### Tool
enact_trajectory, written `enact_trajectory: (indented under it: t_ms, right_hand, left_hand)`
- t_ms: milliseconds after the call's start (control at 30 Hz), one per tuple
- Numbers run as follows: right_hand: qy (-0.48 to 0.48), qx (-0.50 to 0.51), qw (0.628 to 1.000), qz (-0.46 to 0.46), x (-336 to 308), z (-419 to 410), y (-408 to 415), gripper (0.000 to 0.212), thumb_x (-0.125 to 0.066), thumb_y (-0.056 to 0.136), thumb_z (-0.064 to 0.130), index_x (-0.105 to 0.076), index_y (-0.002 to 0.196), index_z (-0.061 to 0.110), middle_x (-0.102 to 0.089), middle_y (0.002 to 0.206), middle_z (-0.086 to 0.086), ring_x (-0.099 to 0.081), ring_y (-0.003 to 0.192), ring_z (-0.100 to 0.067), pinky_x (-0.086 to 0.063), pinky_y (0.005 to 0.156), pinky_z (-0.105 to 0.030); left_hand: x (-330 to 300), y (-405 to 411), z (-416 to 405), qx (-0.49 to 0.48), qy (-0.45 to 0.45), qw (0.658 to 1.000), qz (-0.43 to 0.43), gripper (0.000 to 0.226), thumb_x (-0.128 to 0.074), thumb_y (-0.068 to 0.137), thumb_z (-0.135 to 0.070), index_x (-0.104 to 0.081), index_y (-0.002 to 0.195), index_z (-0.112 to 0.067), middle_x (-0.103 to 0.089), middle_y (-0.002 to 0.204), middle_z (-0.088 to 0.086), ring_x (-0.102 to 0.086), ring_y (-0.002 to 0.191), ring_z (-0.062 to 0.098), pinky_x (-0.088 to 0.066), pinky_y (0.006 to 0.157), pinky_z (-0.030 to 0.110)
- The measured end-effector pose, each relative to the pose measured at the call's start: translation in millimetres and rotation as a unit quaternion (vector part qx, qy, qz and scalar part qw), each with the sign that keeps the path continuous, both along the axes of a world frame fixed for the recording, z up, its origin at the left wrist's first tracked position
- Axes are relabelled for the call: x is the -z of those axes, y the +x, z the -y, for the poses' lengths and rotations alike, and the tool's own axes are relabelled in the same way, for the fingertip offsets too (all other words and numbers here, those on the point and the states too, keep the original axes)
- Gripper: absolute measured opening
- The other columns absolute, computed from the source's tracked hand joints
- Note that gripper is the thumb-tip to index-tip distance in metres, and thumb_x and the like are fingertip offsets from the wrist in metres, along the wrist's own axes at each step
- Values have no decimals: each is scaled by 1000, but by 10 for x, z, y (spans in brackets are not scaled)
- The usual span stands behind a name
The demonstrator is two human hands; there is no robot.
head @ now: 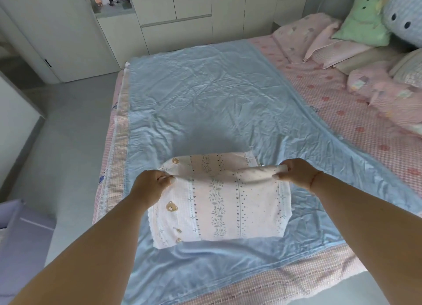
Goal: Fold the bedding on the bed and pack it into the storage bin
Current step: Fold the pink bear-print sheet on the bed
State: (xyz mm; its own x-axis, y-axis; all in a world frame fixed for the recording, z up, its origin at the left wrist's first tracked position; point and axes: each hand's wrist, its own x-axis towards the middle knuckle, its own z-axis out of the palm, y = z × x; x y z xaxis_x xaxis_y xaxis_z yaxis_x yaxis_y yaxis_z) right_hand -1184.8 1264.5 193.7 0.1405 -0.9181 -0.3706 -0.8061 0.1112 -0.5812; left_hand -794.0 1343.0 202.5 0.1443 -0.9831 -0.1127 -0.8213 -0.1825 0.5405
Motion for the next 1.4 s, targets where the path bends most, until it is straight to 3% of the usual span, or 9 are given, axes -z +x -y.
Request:
enact_trajectory:
  t_ms: [267,433,533,633,867,1033,1167,1267,1400]
  right_hand:
    - [23,44,988,144,290,625,92,15,-69,86,23,-66,90,9,-65,85,-5,-59,88,-19,-44,74,-25]
    - [-51,66,996,39,450,1119,352,37,-57,93,29,-50,65,5,-47,60,-6,-51,73,-27,-33,56,-28]
    - [-120,172,978,12,553,1377,540,23,-52,94,29,-60,101,9,-62,96,-11,-53,107,-34,-42,80,-32]
    - [-151,134,978,-47,817,1309,681,50,-54,91,35,-41,136,18,-47,134,-8,-38,128,-27,-32,106,-39]
    - [-96,-181,962,-180,1449,826,1256,59,-32,98,43,-7,151,36,-5,160,5,0,147,-18,0,119,-47]
    - [-65,-231,935,-261,1817,785,1401,66,2,86,60,14,148,40,25,156,1,27,142,-20,11,111,-62]
    - [-38,-161,938,-304,2017,797,1269,65,-8,92,64,19,146,41,28,155,-3,28,141,-24,11,110,-63]
    - [-16,-63,944,-325,2049,762,1219,74,-5,86,72,23,145,37,26,155,-5,23,143,-29,8,110,-65]
    - [97,154,947,-266,1967,806,1118,103,-15,74,87,17,149,25,-4,156,-17,-13,141,-39,-27,108,-55]
  left_hand:
    - [227,164,575,-2,26,998,55,31,-56,95,-35,-69,81,-11,-68,75,5,-62,73,21,-49,71,37]
    - [314,275,1190,-43,12,994,95,35,-56,94,-32,-70,78,-4,-63,78,12,-62,77,29,-42,65,33]
    - [269,187,1618,-135,-30,987,86,25,-59,94,-26,-69,99,-3,-62,104,20,-59,100,36,-45,78,35]
    - [468,-72,1623,-172,-43,973,150,39,-53,96,-30,-51,132,-15,-46,136,17,-42,126,35,-36,104,46]
    - [1498,-705,1191,103,92,953,269,63,-16,98,-54,5,154,-33,9,162,8,11,149,27,7,118,55]
    - [1933,-485,1119,110,137,938,300,75,22,76,-60,27,147,-35,33,154,3,30,142,28,16,113,59]
    - [2112,-152,1080,-22,201,950,238,68,-1,90,-65,27,146,-36,26,158,3,25,145,29,13,114,59]
    - [2088,-10,1074,-81,229,955,170,76,-8,90,-70,17,151,-32,16,161,0,7,149,30,-10,118,54]
    - [1935,-63,1138,-230,192,949,95,97,-31,81,-80,-7,151,-17,-25,149,18,-36,130,40,-39,100,52]
